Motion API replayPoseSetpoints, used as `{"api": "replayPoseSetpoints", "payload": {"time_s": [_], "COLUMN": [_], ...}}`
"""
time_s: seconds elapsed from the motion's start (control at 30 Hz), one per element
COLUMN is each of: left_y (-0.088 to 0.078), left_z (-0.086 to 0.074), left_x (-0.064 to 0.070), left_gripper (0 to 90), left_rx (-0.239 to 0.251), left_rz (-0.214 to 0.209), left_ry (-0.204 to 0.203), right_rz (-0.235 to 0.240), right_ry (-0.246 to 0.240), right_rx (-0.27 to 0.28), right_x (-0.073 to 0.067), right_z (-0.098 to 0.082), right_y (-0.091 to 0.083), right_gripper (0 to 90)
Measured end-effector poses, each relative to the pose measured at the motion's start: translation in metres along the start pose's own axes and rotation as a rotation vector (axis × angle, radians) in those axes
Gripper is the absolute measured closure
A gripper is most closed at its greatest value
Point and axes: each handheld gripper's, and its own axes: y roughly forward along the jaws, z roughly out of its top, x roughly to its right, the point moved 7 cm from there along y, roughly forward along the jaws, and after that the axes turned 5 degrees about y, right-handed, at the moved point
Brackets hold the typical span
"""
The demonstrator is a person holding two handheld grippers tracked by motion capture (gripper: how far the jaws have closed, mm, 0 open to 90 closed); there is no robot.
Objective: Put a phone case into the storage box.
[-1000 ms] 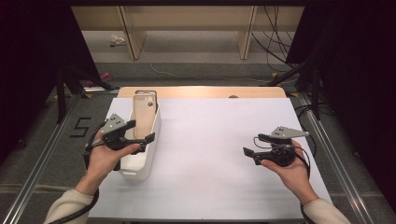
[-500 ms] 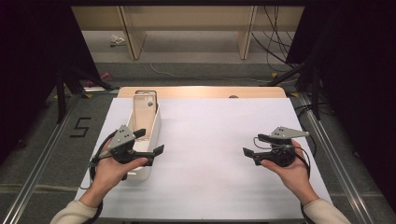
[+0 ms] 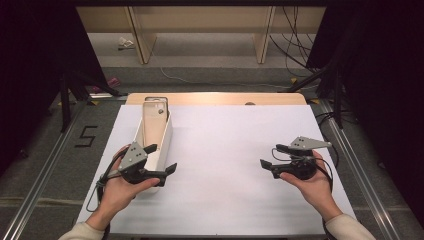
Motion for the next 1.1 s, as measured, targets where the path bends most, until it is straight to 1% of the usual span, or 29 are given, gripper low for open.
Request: {"api": "replayPoseSetpoints", "payload": {"time_s": [0.1,0.27,0.47,0.6,0.73,0.87,0.97,1.1], "left_y": [-0.002,-0.004,-0.004,-0.007,-0.009,-0.010,-0.010,-0.010], "left_z": [-0.002,-0.006,-0.009,-0.011,-0.012,-0.014,-0.015,-0.014], "left_x": [0.001,0.002,0.006,0.007,0.006,0.007,0.007,0.007], "left_gripper": [9.5,9.5,9.5,9.4,9.4,9.5,9.5,9.5], "left_rx": [0.002,0.004,-0.001,-0.002,0.001,-0.002,-0.004,-0.004], "left_rz": [0.002,0.004,0.002,0.000,0.009,0.009,0.010,0.008], "left_ry": [0.004,-0.004,-0.004,-0.024,-0.025,-0.030,-0.035,-0.032], "right_rz": [-0.002,-0.001,0.003,0.001,0.005,0.012,0.012,0.011], "right_ry": [0.005,0.003,0.003,0.007,0.002,-0.006,-0.007,-0.005], "right_rx": [0.002,0.003,0.003,0.002,0.004,0.001,-0.006,-0.005], "right_x": [0.001,0.001,0.000,0.000,-0.002,-0.005,-0.005,-0.005], "right_z": [-0.001,-0.004,-0.007,-0.009,-0.009,-0.009,-0.010,-0.010], "right_y": [-0.004,-0.008,-0.013,-0.015,-0.016,-0.014,-0.013,-0.013], "right_gripper": [16.3,16.3,16.2,16.2,16.2,16.2,16.2,16.1]}}
